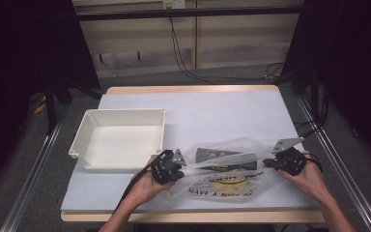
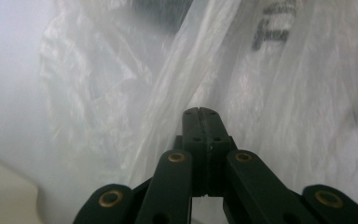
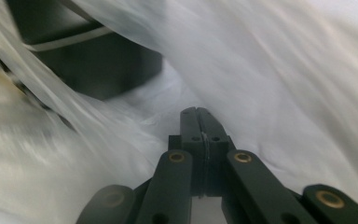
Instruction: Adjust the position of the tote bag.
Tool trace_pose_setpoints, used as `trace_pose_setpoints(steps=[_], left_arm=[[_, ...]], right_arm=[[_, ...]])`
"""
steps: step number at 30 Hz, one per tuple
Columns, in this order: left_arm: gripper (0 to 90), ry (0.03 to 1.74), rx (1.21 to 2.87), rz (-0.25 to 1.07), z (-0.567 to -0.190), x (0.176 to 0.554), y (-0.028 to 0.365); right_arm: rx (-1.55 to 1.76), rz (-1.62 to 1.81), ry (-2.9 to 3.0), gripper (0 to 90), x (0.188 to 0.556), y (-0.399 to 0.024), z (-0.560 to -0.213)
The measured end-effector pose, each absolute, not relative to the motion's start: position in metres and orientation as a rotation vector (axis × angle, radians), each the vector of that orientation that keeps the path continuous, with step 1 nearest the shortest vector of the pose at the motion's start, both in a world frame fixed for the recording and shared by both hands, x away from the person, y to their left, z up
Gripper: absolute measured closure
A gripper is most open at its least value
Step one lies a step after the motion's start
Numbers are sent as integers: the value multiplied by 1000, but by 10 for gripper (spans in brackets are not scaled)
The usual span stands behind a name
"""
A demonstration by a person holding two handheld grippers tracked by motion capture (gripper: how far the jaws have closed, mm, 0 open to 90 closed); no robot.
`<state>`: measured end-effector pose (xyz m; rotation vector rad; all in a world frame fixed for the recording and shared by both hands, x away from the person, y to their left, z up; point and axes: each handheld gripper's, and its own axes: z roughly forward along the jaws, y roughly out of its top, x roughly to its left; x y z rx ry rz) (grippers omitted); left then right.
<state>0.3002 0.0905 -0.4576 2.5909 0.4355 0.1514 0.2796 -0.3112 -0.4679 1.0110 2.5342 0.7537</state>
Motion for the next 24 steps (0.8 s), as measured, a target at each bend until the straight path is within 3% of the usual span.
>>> trace_pose_setpoints(steps=[8,24], left_arm=[[900,495,2539,136,-460,303,120],[900,411,2496,118,-465,305,112]], right_arm=[[1086,702,2479,900,278,-332,-468],[1194,686,2390,900,279,-362,-469]])
